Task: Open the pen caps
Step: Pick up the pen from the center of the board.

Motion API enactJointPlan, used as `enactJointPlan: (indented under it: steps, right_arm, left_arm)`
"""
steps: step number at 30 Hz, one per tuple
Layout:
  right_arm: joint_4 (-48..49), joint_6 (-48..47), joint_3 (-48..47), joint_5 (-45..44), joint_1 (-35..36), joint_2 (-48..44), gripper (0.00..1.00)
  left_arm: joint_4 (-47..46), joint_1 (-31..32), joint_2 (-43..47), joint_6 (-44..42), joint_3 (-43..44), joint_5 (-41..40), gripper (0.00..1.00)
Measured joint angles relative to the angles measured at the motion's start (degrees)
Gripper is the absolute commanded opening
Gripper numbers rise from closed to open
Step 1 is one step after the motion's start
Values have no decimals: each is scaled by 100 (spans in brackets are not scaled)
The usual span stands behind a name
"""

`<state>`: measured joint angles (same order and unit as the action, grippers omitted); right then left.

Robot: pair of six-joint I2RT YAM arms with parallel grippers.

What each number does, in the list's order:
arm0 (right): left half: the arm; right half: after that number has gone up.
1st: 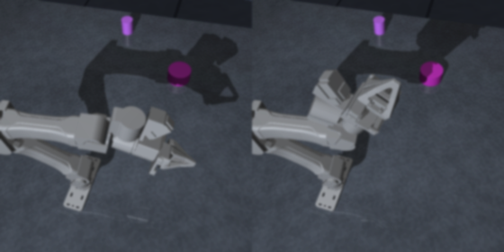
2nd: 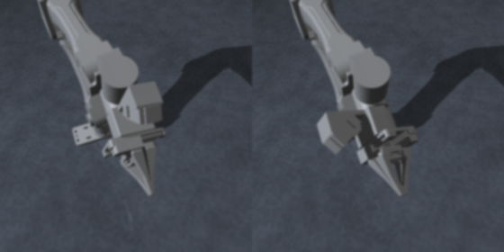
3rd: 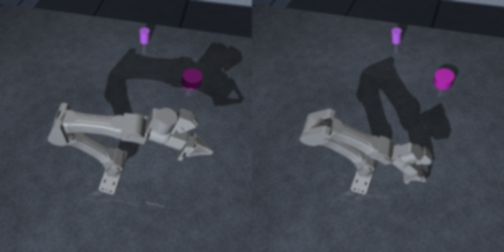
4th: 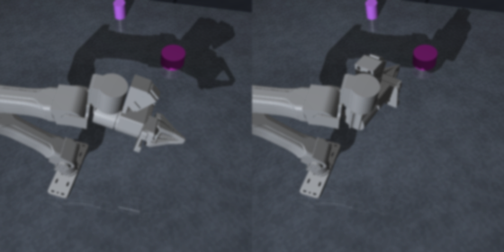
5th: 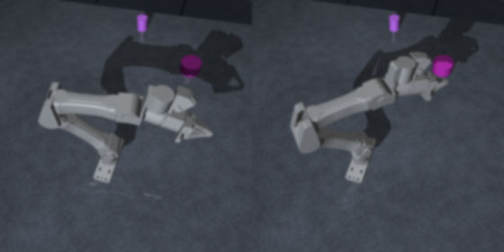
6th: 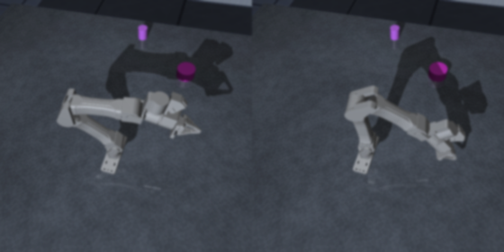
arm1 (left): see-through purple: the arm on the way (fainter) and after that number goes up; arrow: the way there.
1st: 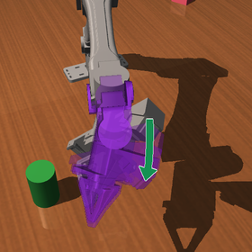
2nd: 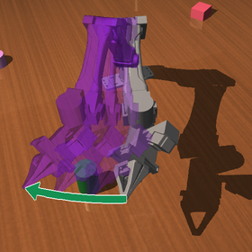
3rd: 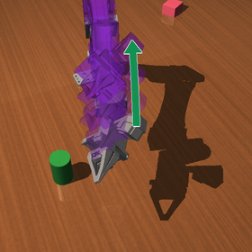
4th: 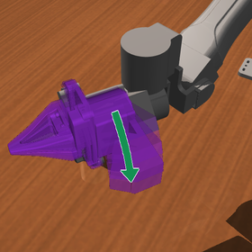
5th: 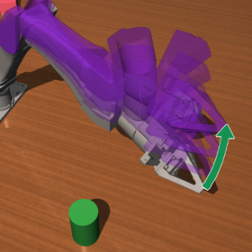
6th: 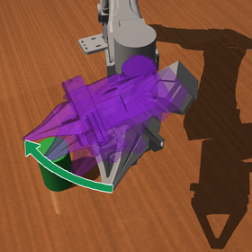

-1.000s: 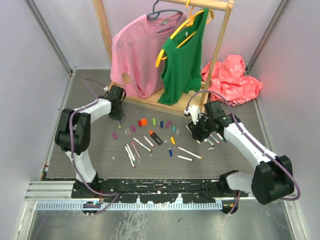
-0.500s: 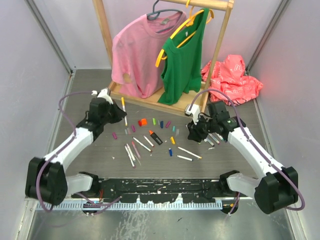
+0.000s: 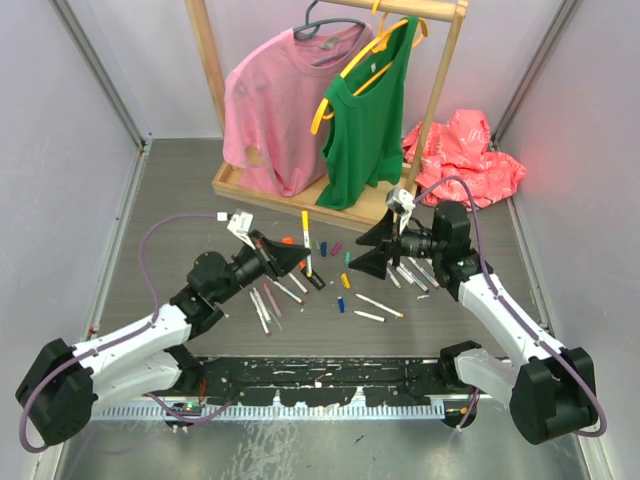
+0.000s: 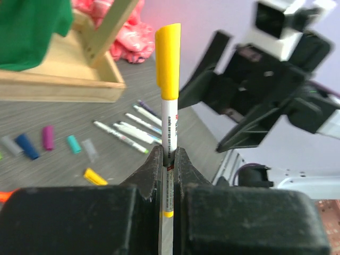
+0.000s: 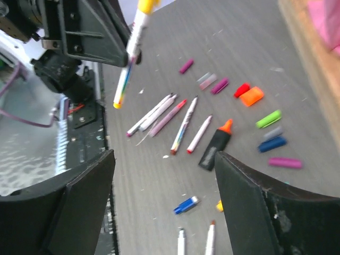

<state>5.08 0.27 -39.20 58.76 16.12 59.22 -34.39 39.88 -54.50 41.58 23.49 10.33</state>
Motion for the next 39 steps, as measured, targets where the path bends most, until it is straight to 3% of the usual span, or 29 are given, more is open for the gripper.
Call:
enactJointPlan:
  steps: [4, 8, 18, 23, 32, 39]
  right_arm:
    - [1008, 1084, 651, 564, -122, 17, 89]
    - [1727, 1698, 719, 962, -122, 15, 94]
    - [2391, 2498, 953, 885, 138, 42, 82]
    - [2308, 2400, 984, 728, 341, 42, 65]
    - [1917, 2050, 981, 428, 483, 103, 49]
    - [1840, 1904, 981, 382, 505, 103, 17]
  left_arm:
    - [-828, 741, -166, -48, -131, -518, 0]
    - [-1495, 1287, -575, -201, -195, -1021, 0]
    - [-2828, 2000, -1556, -673, -181, -1821, 0]
    - [-3119, 2177, -1899, -815, -7, -2074, 0]
    - [-3451, 2323, -2358, -824, 186, -2256, 0]
    - [-3554, 2352, -2472, -811, 225, -2310, 1]
